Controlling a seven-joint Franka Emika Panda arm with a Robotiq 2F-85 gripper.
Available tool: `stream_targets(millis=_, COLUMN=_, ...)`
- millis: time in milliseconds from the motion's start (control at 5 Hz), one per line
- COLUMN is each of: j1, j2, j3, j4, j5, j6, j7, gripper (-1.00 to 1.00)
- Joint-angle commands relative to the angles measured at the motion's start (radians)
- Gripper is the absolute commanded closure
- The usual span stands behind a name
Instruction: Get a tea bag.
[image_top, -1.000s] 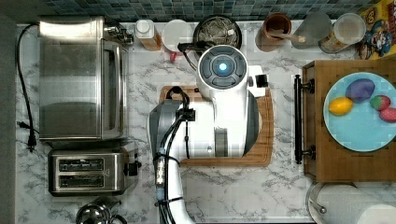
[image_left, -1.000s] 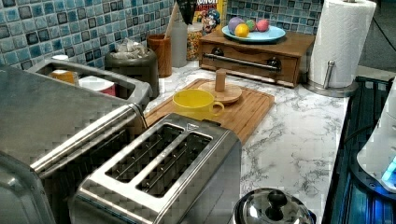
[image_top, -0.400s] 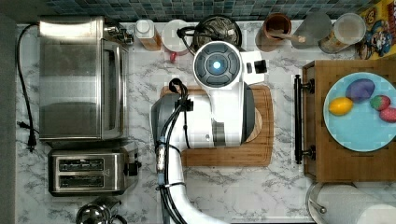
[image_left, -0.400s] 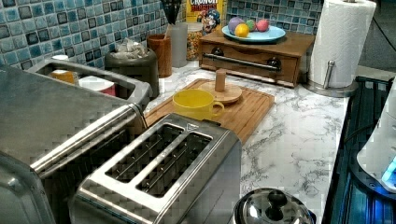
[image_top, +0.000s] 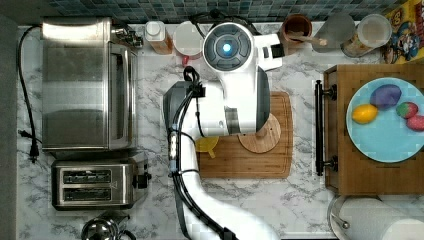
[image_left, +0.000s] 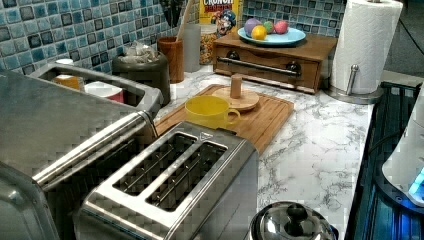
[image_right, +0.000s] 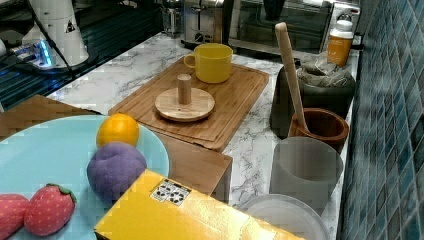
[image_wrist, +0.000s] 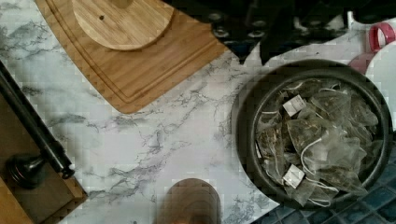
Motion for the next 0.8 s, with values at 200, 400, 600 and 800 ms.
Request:
stream_targets(millis=200, j1=0.010, j2=0.047, j3=0.015, j4=0.274, j5=0.015, j6=0.012, j7=0.055, gripper=-1.00)
stream_targets(millis=400, j1=0.008, j2=0.112, j3=0.015, j4=0.357, j5=0.029, j6=-0.016, j7=0.047, gripper=-1.00)
stream_targets(millis=600, j1=0.018, j2=0.208, j3=0.014, j4=0.471, j5=0.009, j6=-0.091, j7=0.059, gripper=-1.00)
stream_targets(millis=800, j1=0.025, j2=0.264, j3=0.013, j4=0.523, j5=-0.014, j6=-0.117, j7=0.061, gripper=-1.00)
